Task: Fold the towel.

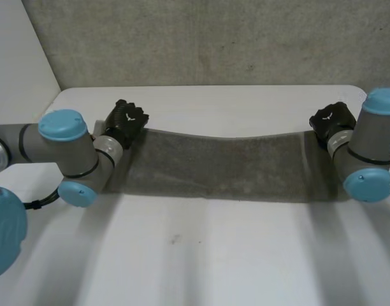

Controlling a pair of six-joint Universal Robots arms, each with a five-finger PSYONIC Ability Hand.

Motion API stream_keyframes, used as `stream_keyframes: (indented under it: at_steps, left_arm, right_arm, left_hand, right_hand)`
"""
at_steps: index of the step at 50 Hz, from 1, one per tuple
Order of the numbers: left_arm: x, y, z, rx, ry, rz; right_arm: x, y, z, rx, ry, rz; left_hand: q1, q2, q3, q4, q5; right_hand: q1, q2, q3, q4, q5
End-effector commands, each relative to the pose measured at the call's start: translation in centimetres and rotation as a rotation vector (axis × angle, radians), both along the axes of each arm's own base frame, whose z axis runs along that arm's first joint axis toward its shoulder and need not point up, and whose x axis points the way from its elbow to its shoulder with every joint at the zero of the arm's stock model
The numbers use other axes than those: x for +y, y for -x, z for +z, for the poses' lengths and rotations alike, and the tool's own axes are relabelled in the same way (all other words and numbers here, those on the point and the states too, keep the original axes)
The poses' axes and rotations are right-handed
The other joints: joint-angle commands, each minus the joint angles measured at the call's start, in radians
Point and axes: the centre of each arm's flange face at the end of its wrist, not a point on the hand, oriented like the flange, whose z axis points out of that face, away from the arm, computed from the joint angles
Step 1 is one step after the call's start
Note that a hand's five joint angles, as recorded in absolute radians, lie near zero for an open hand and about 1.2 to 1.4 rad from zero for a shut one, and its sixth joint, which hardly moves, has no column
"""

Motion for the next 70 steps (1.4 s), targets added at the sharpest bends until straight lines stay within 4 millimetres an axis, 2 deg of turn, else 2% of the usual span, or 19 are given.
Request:
stream_keyframes:
  at_steps: [1, 2, 3, 4, 5, 6, 7, 11, 14, 16, 20, 25, 27, 29, 32, 34, 41, 50, 70]
  left_arm:
    - [-0.8, 0.6, -1.8, 0.002, 0.003, -0.028]
    - [-0.9, 0.6, -2.0, 0.003, 0.009, -0.028]
    - [-0.9, 0.6, -2.0, 0.003, 0.009, -0.028]
    - [-1.1, 0.6, -2.1, 0.004, 0.022, -0.026]
    - [-1.2, 0.6, -2.1, 0.006, 0.037, -0.019]
    - [-1.2, 0.6, -2.1, 0.006, 0.037, -0.019]
    - [-1.3, 0.6, -1.9, 0.009, 0.051, -0.016]
    - [-0.9, 0.6, -0.8, 0.02, 0.079, -0.014]
    - [-0.5, 0.5, 0.0, 0.024, 0.086, -0.015]
    - [0.2, 0.2, 2.1, 0.038, 0.102, -0.014]
    - [1.2, -0.3, 4.3, 0.051, 0.113, 0.001]
    - [2.8, -1.6, 7.3, 0.14, 0.082, 0.039]
    - [4.4, -2.5, 9.5, 0.272, 0.011, 0.048]
    - [5.3, -3.0, 10.4, 0.354, -0.048, 0.054]
    - [6.5, -4.6, 11.1, 0.491, -0.178, 0.089]
    - [7.0, -5.3, 11.0, 0.542, -0.245, 0.114]
    - [9.2, -7.1, 9.7, 0.613, -0.439, 0.198]
    - [9.4, -7.5, 8.1, 0.62, -0.421, 0.205]
    - [9.8, -7.5, 7.0, 0.62, -0.414, 0.199]
  right_arm:
    - [-1.1, -0.4, -1.4, 0.045, 0.037, -0.004]
    - [-1.2, -0.4, -1.5, 0.05, 0.038, -0.011]
    - [-1.2, -0.4, -1.5, 0.05, 0.038, -0.011]
    - [-1.3, -0.3, -1.3, 0.046, 0.046, -0.021]
    - [-1.3, -0.3, -1.3, 0.046, 0.046, -0.021]
    - [-1.5, -0.3, -1.2, 0.04, 0.054, -0.035]
    - [-1.6, -0.3, -0.7, 0.032, 0.073, -0.045]
    - [-1.7, -0.3, 0.9, 0.0, 0.11, -0.054]
    - [-1.2, -0.1, 3.5, -0.078, 0.146, -0.063]
    - [-0.8, 0.0, 4.8, -0.12, 0.153, -0.061]
    - [1.2, 0.4, 8.3, -0.207, 0.169, -0.036]
    - [4.4, 0.3, 9.7, -0.223, 0.085, 0.05]
    - [5.4, 0.3, 9.7, -0.232, 0.034, 0.065]
    - [7.3, 0.5, 8.9, -0.264, -0.095, 0.064]
    - [8.0, 0.9, 8.4, -0.283, -0.158, 0.045]
    - [8.9, 2.3, 7.0, -0.326, -0.287, -0.013]
    - [10.2, 4.2, 4.1, -0.365, -0.411, -0.013]
    - [9.5, 6.1, 1.0, -0.391, -0.358, -0.028]
    - [6.6, 8.3, -2.7, -0.338, -0.304, -0.059]
  left_hand:
    - [0.191, 0.178, 0.179, 0.179, 0.18]
    - [0.136, 0.123, 0.124, 0.124, 0.126]
    - [0.135, 0.122, 0.124, 0.123, 0.125]
    - [-0.208, -0.221, -0.219, -0.219, -0.218]
    - [-0.708, -0.721, -0.72, -0.72, -0.718]
    - [-0.713, -0.726, -0.725, -0.725, -0.723]
    - [-1.031, -1.044, -1.043, -1.043, -1.041]
    - [-1.031, -1.044, -1.043, -1.043, -1.041]
    - [-1.031, -1.044, -1.043, -1.043, -1.041]
    - [-1.031, -1.044, -1.043, -1.043, -1.041]
    - [-1.031, -1.044, -1.043, -1.043, -1.041]
    - [-1.031, -1.044, -1.043, -1.043, -1.041]
    - [-1.031, -1.044, -1.043, -1.043, -1.041]
    - [-1.031, -1.044, -1.043, -1.043, -1.041]
    - [-1.031, -1.044, -1.043, -1.043, -1.041]
    - [-1.031, -1.044, -1.043, -1.043, -1.041]
    - [-1.031, -1.044, -1.043, -1.043, -1.041]
    - [-1.031, -1.044, -1.043, -1.043, -1.041]
    - [-1.031, -1.044, -1.043, -1.043, -1.041]
  right_hand:
    - [0.375, 0.18, 0.172, 0.166, 0.196]
    - [-0.029, -0.224, -0.233, -0.238, -0.208]
    - [-0.033, -0.228, -0.237, -0.242, -0.212]
    - [-0.417, -0.612, -0.62, -0.626, -0.596]
    - [-0.421, -0.616, -0.624, -0.629, -0.6]
    - [-0.81, -1.005, -1.013, -1.018, -0.989]
    - [-0.81, -1.005, -1.013, -1.018, -0.989]
    - [-0.81, -1.005, -1.013, -1.018, -0.989]
    - [-0.81, -1.005, -1.013, -1.018, -0.989]
    - [-0.81, -1.005, -1.013, -1.018, -0.989]
    - [-0.81, -1.005, -1.013, -1.018, -0.989]
    - [-0.81, -1.005, -1.013, -1.018, -0.989]
    - [-0.81, -1.005, -1.013, -1.018, -0.989]
    - [-0.81, -1.005, -1.013, -1.018, -0.989]
    - [-0.81, -1.005, -1.013, -1.018, -0.989]
    - [-0.81, -1.005, -1.013, -1.018, -0.989]
    - [-0.81, -1.005, -1.013, -1.018, -0.989]
    - [-0.43, -0.625, -0.634, -0.639, -0.609]
    - [-0.195, -0.39, -0.398, -0.403, -0.374]
